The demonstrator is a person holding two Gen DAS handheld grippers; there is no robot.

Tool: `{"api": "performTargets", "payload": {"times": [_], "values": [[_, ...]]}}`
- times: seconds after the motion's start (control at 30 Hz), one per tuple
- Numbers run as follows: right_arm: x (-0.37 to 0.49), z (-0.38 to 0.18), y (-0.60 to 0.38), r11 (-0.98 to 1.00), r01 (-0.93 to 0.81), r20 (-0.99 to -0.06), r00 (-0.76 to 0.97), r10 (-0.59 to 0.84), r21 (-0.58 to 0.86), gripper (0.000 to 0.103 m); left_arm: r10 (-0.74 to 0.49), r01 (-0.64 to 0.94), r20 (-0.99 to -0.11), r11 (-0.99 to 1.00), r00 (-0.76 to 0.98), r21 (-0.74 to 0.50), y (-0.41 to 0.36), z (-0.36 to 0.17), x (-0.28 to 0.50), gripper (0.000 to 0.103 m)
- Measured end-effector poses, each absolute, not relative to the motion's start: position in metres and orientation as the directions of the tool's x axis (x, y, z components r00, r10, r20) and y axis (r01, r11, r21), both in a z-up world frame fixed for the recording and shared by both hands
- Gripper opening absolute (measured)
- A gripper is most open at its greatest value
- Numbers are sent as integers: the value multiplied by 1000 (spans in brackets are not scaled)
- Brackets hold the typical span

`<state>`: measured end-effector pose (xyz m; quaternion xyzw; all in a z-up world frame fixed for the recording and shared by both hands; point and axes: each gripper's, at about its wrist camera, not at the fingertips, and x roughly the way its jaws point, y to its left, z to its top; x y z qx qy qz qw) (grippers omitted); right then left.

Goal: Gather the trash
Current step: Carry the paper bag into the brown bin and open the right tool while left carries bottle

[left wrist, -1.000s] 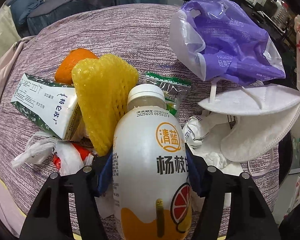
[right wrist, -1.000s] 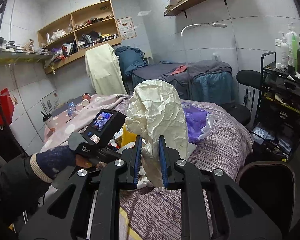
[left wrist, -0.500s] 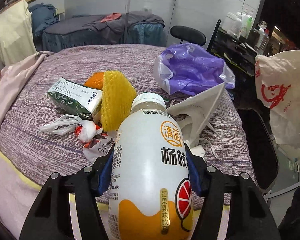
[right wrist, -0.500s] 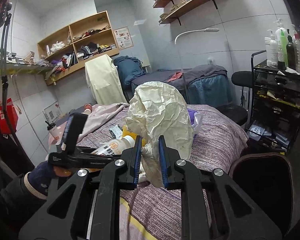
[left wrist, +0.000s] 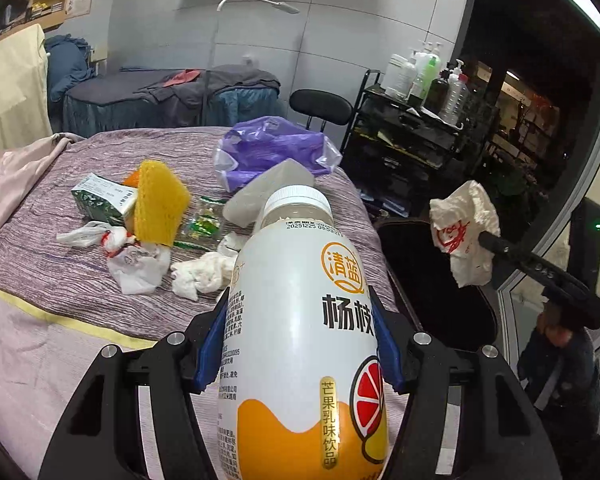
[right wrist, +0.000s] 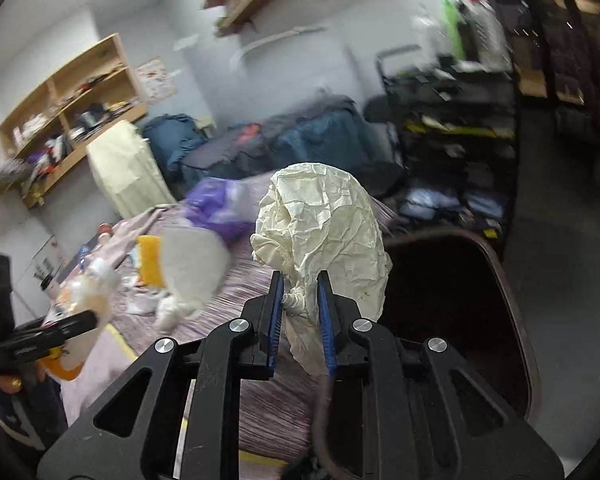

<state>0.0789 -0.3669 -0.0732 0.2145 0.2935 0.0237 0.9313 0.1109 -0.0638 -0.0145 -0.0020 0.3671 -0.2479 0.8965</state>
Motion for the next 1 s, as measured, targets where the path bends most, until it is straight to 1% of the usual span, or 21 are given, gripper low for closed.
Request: {"api": "performTargets", "payload": {"times": [0.13, 0.27, 0.37, 0.43, 0.47, 0.5, 0.57, 0.67, 0.9, 0.93, 1.0], "values": [[85, -122, -395, 865, 177, -631, 753, 188, 469, 18, -486, 497, -662, 846, 571, -192, -92, -20, 103, 61], [91, -156, -406, 839, 239, -689, 696, 204, 489, 18, -517, 540, -666, 818, 538, -199, -120, -23, 100, 61], [100, -173, -409, 833, 281, -731, 653, 198, 476, 19, -539, 570, -673, 795, 506, -208, -141, -27, 101, 61], [104, -184, -411, 832, 311, -760, 622, 188, 460, 23, -550, 585, -681, 781, 484, -216, -154, -30, 102, 61], [104, -188, -412, 833, 318, -768, 614, 183, 453, 31, -555, 593, -685, 775, 472, -219, -161, -33, 102, 61], [104, -190, -412, 834, 323, -773, 609, 180, 448, 44, -557, 599, -690, 770, 462, -220, -167, -36, 103, 61], [101, -194, -413, 833, 340, -776, 611, 156, 436, 59, -562, 611, -700, 759, 440, -226, -178, -42, 104, 61], [94, -189, -417, 828, 359, -762, 636, 122, 431, 59, -570, 628, -719, 740, 398, -239, -196, -52, 106, 61], [65, -149, -440, 826, 419, -689, 723, -52, 377, 61, -560, 663, -755, 712, 341, -229, -237, -67, 111, 61], [61, -141, -442, 825, 428, -674, 735, -80, 369, 61, -557, 668, -760, 709, 335, -226, -243, -69, 112, 61], [55, -127, -446, 824, 443, -650, 750, -124, 353, 70, -549, 679, -773, 701, 318, -218, -258, -75, 115, 61]]}}
